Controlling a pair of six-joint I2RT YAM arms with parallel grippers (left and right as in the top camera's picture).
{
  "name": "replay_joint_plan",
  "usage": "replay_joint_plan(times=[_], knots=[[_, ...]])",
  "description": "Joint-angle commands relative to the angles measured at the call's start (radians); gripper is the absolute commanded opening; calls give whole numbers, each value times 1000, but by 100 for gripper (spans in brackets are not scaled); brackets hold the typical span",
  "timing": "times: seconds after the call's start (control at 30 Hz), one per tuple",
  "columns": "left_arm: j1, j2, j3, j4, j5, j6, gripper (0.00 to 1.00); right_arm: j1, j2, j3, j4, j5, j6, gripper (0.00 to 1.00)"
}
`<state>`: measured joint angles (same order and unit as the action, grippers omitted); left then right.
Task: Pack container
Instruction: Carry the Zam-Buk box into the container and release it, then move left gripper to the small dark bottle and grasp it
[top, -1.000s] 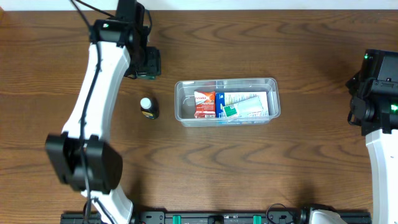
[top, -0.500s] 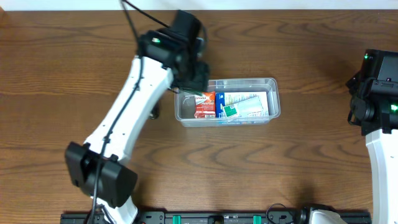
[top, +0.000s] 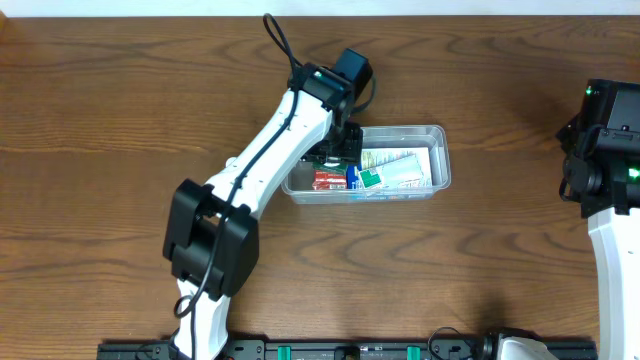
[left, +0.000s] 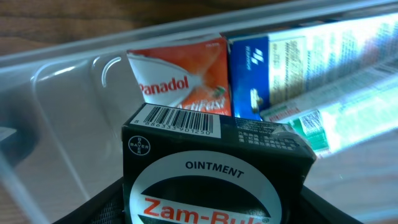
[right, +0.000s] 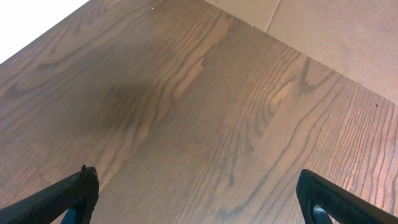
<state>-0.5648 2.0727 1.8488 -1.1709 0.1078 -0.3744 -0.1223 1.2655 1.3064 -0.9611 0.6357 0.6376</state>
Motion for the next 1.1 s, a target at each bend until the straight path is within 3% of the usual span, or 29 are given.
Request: replay_joint_plan(times=[0.0, 0.77, 0.8, 0.87, 0.93, 1.07], knots=[[0, 29, -8, 9, -26, -42, 68, -8, 3, 2, -1, 10, -14, 99], [0, 185, -14, 85, -75, -115, 68, -8, 3, 2, -1, 10, -14, 99], [0, 185, -14, 86, -75, -114, 69, -8, 3, 2, -1, 10, -14, 99], [0, 185, -14, 88, -74, -114, 83, -8, 3, 2, -1, 10, -14, 99], [0, 185, -14, 86, -70, -114, 90, -8, 3, 2, 0, 10, -14, 99], [2, 184, -4, 73, -43, -113, 93, -8, 3, 2, -1, 10, -14, 99]])
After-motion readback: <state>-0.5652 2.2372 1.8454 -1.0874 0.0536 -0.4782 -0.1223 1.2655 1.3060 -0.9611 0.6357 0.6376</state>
